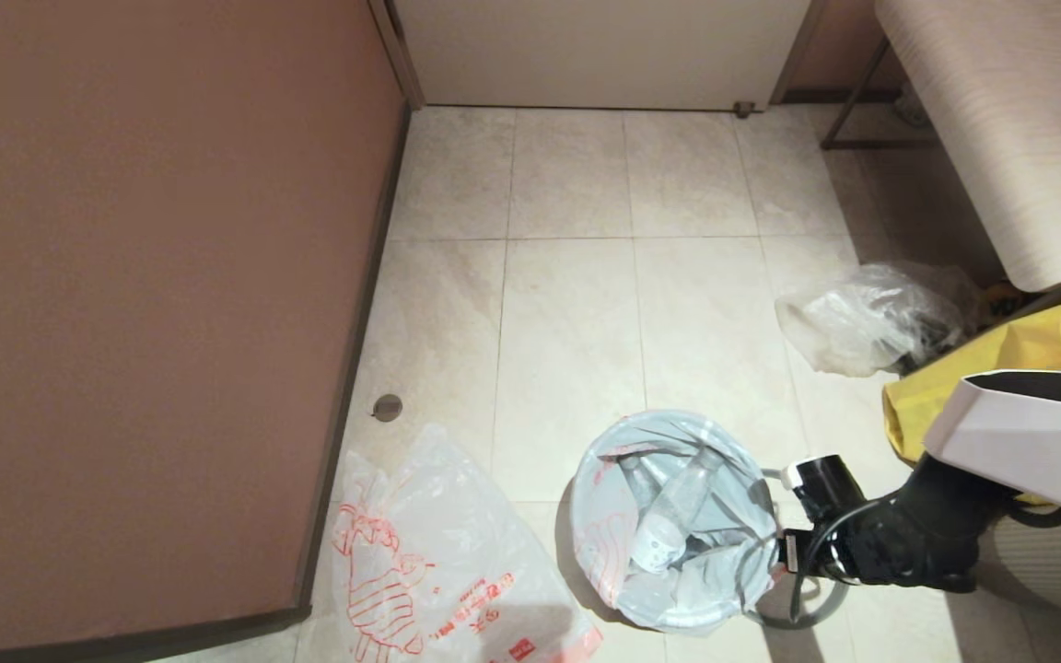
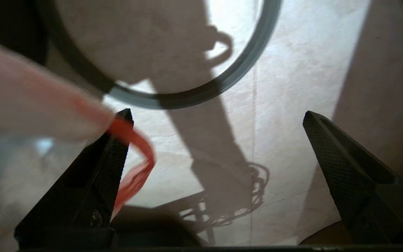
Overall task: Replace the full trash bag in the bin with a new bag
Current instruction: Place the trash bag on the floor
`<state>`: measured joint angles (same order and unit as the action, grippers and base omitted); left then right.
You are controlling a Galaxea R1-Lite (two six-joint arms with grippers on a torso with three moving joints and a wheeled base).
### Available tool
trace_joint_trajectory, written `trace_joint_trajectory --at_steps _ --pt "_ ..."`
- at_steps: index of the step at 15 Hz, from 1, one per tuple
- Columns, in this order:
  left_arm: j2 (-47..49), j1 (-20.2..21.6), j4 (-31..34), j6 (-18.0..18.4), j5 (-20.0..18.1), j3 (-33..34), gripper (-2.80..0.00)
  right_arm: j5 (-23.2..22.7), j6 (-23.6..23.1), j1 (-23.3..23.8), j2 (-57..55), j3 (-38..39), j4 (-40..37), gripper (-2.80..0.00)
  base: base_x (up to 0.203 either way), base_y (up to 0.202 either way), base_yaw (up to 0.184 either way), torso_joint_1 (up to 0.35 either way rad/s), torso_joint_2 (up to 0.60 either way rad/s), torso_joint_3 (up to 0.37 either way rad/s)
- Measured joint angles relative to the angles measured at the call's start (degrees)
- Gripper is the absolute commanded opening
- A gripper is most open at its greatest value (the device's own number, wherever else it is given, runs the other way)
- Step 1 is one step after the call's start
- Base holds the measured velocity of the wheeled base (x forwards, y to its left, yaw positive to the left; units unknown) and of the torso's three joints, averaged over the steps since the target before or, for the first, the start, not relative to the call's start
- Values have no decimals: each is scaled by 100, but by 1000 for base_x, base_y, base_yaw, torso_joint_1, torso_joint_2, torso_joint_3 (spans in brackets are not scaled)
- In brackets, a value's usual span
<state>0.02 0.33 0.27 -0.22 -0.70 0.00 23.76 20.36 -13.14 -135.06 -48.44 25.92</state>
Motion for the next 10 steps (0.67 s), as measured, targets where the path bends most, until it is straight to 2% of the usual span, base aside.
trace_joint_trajectory --at_steps 1,4,5,10 --pt "0 0 -1 -2 -1 0 -280 178 -30 12 -63 -32 3 0 0 0 0 0 0 0" --pt "0 -2 -1 0 -1 0 -280 241 -52 44 -176 -68 -10 0 0 0 0 0 0 0" --pt "0 -2 -1 0 1 0 -280 232 -49 48 -187 -68 -7 -280 0 0 0 0 0 0" --pt "0 0 0 -2 -3 0 -280 212 -84 52 -205 -31 -13 -280 0 0 0 0 0 0"
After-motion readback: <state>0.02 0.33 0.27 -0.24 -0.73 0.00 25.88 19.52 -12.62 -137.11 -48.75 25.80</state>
